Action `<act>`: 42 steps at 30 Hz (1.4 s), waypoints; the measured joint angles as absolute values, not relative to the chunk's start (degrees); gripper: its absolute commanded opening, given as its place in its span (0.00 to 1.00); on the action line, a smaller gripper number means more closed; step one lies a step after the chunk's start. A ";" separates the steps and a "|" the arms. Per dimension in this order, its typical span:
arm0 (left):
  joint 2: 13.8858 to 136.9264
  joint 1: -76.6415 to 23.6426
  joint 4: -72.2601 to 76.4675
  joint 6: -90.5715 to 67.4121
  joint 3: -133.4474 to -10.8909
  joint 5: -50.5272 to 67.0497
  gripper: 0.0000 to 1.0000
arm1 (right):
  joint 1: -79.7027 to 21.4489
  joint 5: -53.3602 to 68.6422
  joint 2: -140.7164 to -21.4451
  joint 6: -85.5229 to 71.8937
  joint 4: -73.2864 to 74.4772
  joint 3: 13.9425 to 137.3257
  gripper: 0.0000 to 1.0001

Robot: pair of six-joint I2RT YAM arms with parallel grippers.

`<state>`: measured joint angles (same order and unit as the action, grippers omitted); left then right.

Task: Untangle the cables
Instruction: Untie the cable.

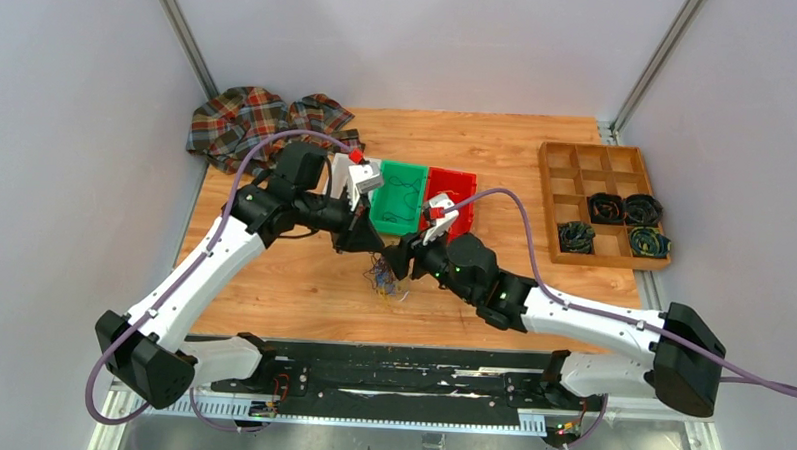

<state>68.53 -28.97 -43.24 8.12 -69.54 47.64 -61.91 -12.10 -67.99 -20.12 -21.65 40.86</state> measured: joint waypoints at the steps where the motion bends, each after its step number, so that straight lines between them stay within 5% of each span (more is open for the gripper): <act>1: 68.51 -28.97 -43.48 8.12 -69.54 47.64 0.01 | -62.02 -12.64 -68.29 -19.79 -23.09 40.86 0.56; 24: 68.29 -28.97 -53.84 7.09 -89.91 48.23 0.00 | -62.74 -22.20 -77.43 -20.73 -34.04 31.57 0.49; 37: 69.43 -29.02 -55.70 9.02 -112.22 37.91 0.00 | -62.74 -25.74 -66.08 -26.63 -29.89 17.12 0.46; 42: 70.63 -29.02 -56.31 9.52 -114.41 35.86 0.00 | -62.74 -25.91 -58.24 -27.92 -25.34 14.61 0.56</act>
